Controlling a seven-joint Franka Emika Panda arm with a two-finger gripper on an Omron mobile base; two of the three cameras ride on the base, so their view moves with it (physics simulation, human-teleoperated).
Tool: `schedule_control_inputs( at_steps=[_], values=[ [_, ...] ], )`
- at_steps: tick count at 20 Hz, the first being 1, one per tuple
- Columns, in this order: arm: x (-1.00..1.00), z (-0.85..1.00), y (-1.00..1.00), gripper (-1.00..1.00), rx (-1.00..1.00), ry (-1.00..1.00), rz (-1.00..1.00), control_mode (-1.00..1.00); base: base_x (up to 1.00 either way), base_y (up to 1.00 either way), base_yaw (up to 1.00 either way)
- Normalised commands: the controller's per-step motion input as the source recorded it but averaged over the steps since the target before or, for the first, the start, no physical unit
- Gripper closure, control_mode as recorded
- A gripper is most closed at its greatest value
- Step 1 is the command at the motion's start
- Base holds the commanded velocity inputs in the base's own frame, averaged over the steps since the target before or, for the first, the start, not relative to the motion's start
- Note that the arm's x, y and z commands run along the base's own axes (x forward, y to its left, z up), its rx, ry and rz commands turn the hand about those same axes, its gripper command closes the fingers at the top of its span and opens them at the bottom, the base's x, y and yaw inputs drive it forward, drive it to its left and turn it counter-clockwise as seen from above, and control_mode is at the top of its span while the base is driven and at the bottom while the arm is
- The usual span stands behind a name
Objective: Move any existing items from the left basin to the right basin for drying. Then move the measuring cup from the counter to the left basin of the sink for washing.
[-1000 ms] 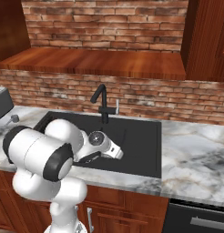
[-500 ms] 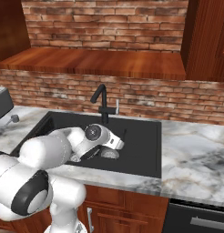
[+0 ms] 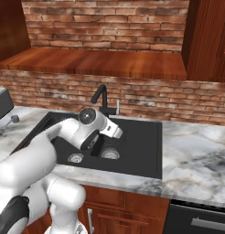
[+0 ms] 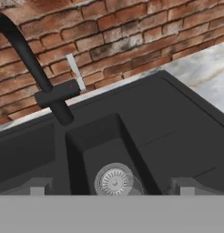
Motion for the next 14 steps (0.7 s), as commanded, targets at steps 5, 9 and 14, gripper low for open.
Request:
schedule_control_inputs(
  at_steps=[5, 9, 14],
  values=[
    [-0.38, 0.22, 0.26, -1.00, 0.00, 0.03, 0.00, -1.00, 0.00, 0.00, 0.00],
    [-0.38, 0.02, 0.44, -1.00, -0.01, 0.05, 0.00, -1.00, 0.00, 0.00, 0.00],
    [-0.22, 0.03, 0.54, -1.00, -0.02, 0.09, 0.00, -1.00, 0.00, 0.00, 0.00]
  ],
)
